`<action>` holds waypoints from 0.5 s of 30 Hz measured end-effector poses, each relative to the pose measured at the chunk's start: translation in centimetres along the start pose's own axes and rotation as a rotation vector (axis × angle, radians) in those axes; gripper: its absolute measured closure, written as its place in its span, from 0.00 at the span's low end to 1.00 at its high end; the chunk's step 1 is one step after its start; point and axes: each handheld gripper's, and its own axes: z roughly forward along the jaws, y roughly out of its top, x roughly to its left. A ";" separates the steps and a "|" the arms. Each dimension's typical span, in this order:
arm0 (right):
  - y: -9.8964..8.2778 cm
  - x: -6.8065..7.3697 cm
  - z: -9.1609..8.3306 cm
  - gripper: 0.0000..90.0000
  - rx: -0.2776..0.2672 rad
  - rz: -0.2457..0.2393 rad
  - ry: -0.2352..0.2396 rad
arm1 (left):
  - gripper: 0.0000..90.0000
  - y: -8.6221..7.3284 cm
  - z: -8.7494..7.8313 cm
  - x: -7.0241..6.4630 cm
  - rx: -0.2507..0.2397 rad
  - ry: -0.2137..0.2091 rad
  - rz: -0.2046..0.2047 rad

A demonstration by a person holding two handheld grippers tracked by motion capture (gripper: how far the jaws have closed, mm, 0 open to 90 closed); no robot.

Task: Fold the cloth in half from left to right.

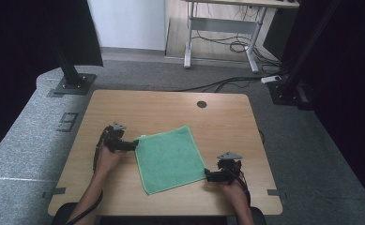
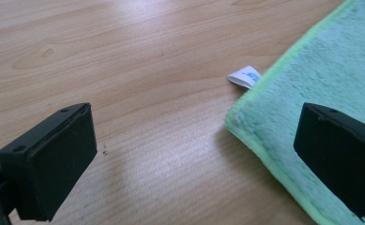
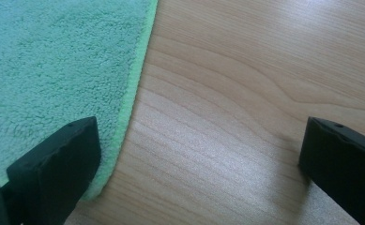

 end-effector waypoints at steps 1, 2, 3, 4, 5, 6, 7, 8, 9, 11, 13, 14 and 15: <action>0.0 0.0 0.0 0.00 0.000 0.000 0.001 | 0.00 0.0 0.3 0.0 0.004 0.008 0.002; 0.0 0.0 0.0 0.00 0.000 -0.001 0.002 | 0.00 0.0 0.6 0.0 0.010 0.020 0.002; 0.0 0.0 0.0 0.00 -0.001 -0.001 0.002 | 0.00 0.0 0.8 0.0 0.013 0.024 0.000; 0.0 0.0 0.0 0.00 -0.001 -0.001 0.002 | 0.00 0.0 1.1 0.1 0.014 0.026 -0.006; 0.0 0.0 0.0 0.00 -0.001 -0.001 0.002 | 0.00 0.0 1.3 0.1 0.018 0.033 -0.008; 0.0 0.0 0.0 0.00 -0.001 -0.001 0.002 | 0.00 0.0 1.5 0.2 0.022 0.039 -0.011; 0.0 0.0 0.0 0.00 -0.002 -0.001 0.002 | 0.00 0.0 1.7 0.2 0.026 0.041 -0.012; 0.0 0.0 0.0 0.00 -0.002 -0.002 0.003 | 0.00 0.1 1.9 0.2 0.040 0.043 -0.011; 0.0 0.0 0.0 0.00 -0.002 -0.002 0.003 | 0.00 0.1 1.9 0.2 0.041 0.050 -0.005; 0.0 0.0 0.0 0.00 -0.003 -0.003 0.004 | 0.00 0.2 2.1 0.1 0.055 0.057 0.009; 0.0 -0.1 0.0 0.00 -0.004 -0.005 0.006 | 0.00 0.2 2.1 0.2 0.061 0.051 -0.010; 0.0 -0.1 0.0 0.00 -0.005 -0.006 0.007 | 0.00 0.2 2.1 0.3 0.067 0.043 -0.024; 0.0 -0.1 0.0 0.00 -0.005 -0.007 0.009 | 0.00 0.2 2.1 0.3 0.066 0.043 -0.022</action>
